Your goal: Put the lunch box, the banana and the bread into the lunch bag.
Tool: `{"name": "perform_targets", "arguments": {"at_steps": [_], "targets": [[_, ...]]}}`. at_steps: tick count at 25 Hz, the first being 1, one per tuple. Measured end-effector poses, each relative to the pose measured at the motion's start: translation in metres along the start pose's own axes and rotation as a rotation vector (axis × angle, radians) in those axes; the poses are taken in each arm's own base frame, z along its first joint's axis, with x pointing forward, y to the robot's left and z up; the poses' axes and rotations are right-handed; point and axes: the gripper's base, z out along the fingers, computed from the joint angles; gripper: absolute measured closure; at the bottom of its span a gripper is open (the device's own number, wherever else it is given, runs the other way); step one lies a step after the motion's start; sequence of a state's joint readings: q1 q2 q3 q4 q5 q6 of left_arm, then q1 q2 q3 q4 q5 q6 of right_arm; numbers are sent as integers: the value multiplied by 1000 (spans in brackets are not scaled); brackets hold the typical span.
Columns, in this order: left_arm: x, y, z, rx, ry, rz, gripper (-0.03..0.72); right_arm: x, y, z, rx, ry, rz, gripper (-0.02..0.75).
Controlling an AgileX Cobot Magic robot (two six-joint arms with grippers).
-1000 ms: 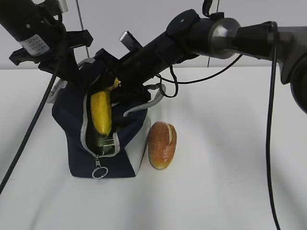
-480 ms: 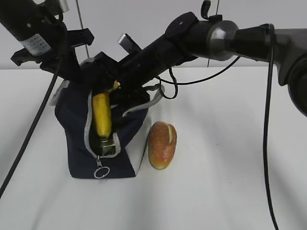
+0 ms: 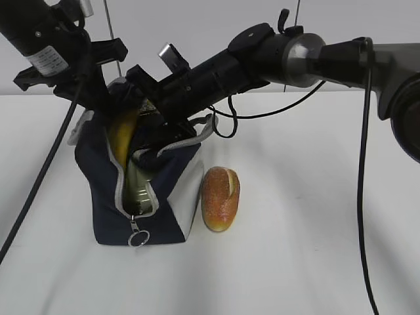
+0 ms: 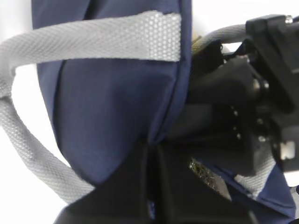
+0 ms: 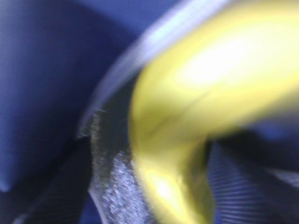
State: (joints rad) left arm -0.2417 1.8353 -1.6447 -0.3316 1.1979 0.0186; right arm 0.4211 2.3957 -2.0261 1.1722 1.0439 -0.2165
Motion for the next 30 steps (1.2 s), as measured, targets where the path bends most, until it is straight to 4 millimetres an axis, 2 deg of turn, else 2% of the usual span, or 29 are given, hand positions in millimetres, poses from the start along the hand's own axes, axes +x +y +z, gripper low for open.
{"name": "perform_targets", "arguments": {"at_steps": [4,11,19,21,26,30], "targets": [[0,0,0,2,1,-1,688,0,-1,-11,-14,54,-21,126],[-1,0,0,2,-8,-1,688,-23,-4,-56,-3,17,-81,133],[-1,0,0,1,-8,0,688,-44,-17,-106,133,-68,-132,147],[-1,0,0,-3,-8,2,688,-46,-10,-121,137,-97,-148,148],[-1,1,0,-12,-8,6,688,-43,26,-157,114,-171,-218,148],[-1,1,0,-12,-8,6,688,-39,47,-169,89,-195,-276,148]]}}
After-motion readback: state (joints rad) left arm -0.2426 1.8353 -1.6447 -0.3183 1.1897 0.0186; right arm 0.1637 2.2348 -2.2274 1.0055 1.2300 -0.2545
